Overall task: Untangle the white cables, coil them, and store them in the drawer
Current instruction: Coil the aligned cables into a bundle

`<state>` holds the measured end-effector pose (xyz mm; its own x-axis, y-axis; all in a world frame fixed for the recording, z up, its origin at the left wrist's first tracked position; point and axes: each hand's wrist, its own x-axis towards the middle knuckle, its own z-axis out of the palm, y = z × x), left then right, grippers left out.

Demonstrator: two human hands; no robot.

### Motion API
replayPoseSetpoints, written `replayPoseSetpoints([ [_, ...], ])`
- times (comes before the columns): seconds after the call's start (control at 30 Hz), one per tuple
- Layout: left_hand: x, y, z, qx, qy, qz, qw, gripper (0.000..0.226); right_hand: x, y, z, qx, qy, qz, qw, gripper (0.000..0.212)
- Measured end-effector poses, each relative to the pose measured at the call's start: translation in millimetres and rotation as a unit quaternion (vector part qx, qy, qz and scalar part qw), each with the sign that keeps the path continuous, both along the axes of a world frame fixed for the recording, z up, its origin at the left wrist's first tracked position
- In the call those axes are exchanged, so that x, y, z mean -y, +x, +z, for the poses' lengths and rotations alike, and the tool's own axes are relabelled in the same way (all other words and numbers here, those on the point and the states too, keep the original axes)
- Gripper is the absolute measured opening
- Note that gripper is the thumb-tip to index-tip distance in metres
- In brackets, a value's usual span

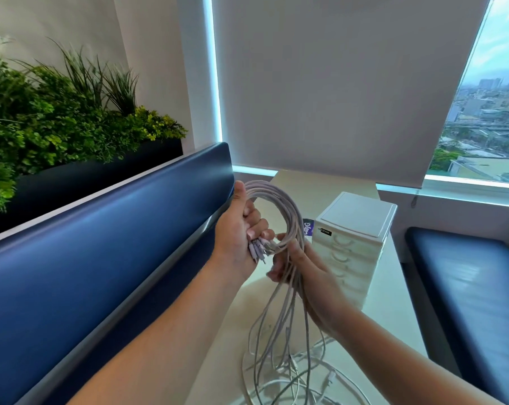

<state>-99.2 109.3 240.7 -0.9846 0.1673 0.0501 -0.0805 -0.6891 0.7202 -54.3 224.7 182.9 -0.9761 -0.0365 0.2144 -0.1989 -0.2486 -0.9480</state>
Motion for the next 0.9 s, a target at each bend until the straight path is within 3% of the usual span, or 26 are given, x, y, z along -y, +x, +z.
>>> replayPoseSetpoints([
  [0.23,-15.7,2.6,-13.2,-0.001,-0.057,0.094,0.994,0.049,18.5,-1.1,-1.7,0.027,-0.008,-0.055,0.998,0.05],
  [0.53,-29.2,5.6,-20.2,0.063,-0.04,0.133,0.988,0.053,29.3,-5.4,-5.8,0.007,-0.045,-0.121,0.992,0.058],
  [0.67,-41.9,13.7,-22.7,0.06,-0.017,0.135,0.989,0.053,36.0,-17.0,-6.5,0.015,-0.088,-0.217,0.972,0.038],
  [0.77,-43.3,13.1,-26.3,0.054,-0.049,0.139,0.988,0.053,33.7,-23.4,-7.4,0.012,-0.081,-0.243,0.966,0.033],
  [0.9,-39.1,11.9,-32.8,0.047,-0.118,0.141,0.982,0.054,22.2,-27.6,-9.6,0.009,-0.048,-0.246,0.968,0.004],
])
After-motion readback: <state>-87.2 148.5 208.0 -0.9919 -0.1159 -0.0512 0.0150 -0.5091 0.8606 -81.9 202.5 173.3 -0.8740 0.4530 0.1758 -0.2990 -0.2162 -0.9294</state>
